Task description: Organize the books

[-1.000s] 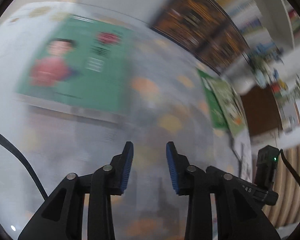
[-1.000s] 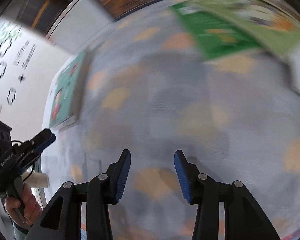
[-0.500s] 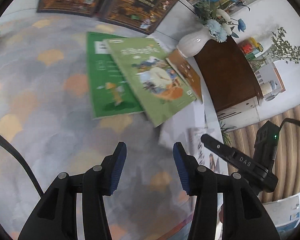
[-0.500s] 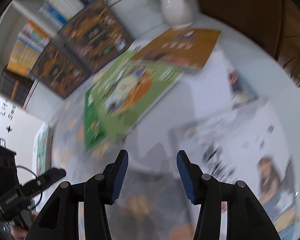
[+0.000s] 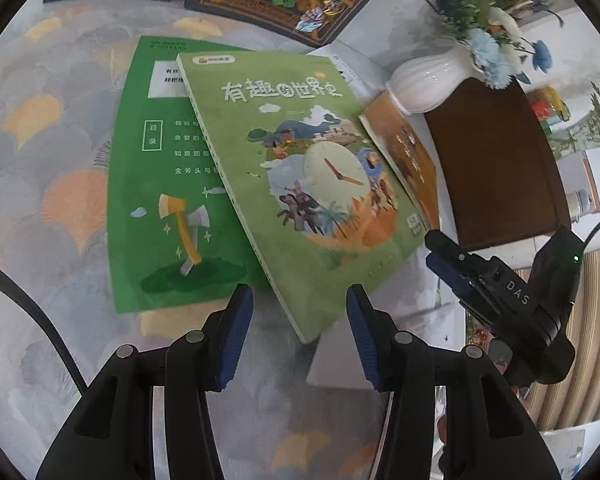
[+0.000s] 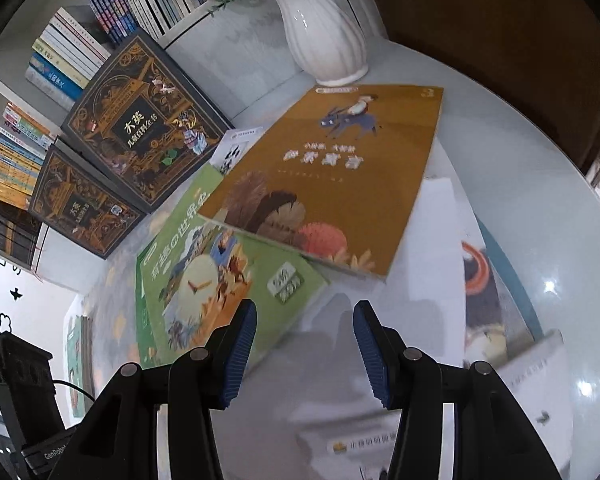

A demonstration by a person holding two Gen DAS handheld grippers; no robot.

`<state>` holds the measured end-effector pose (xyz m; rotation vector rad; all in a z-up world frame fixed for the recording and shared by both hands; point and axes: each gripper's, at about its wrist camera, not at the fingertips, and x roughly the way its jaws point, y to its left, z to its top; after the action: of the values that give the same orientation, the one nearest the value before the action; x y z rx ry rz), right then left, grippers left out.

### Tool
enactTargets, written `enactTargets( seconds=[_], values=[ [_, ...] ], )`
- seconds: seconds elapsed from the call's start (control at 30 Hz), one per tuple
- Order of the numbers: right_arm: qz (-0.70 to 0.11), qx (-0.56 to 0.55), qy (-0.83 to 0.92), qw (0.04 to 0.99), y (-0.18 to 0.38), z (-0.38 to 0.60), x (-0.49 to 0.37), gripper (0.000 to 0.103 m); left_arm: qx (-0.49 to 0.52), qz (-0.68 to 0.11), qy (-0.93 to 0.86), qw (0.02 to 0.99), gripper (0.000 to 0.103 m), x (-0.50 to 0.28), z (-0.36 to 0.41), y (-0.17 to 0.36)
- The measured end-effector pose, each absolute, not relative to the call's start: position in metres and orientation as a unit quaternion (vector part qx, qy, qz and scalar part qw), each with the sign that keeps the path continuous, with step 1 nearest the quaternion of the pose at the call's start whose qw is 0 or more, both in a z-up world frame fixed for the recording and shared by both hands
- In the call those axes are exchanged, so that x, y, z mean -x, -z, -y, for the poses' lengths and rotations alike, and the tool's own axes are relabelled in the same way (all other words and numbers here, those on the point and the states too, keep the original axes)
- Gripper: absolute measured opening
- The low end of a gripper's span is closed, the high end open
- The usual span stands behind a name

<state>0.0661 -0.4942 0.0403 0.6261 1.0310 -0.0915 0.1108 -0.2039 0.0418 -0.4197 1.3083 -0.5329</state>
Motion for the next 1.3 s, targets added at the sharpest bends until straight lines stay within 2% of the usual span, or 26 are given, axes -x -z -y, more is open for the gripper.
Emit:
enactTargets(
  seconds=[0.33,0.63,1.0,1.3],
  values=[
    [-0.479,-0.255,0.031,0.839,-0.030,0.475,-0.090,0.050,0.213,-0.596,0.251,0.732,0.048,-0.124,0.201,-0.029],
    [-0.499,-0.142,-0.038,0.854,-0.051,0.411,-0.061,0.050,0.122,-0.585,0.242,0.764,0.049,-0.122,0.180,-0.036],
    [-0.565,-0.082,-0.148,0.808,-0.045,0.327,0.034,0.050,0.122,-0.611,0.194,0.758,0.049,-0.015,0.106,-0.023],
    [-0.614,-0.065,-0.203,0.760,-0.025,0.301,0.076,0.050,0.202,-0.594,0.164,0.761,0.049,0.041,0.056,-0.015]
  ],
)
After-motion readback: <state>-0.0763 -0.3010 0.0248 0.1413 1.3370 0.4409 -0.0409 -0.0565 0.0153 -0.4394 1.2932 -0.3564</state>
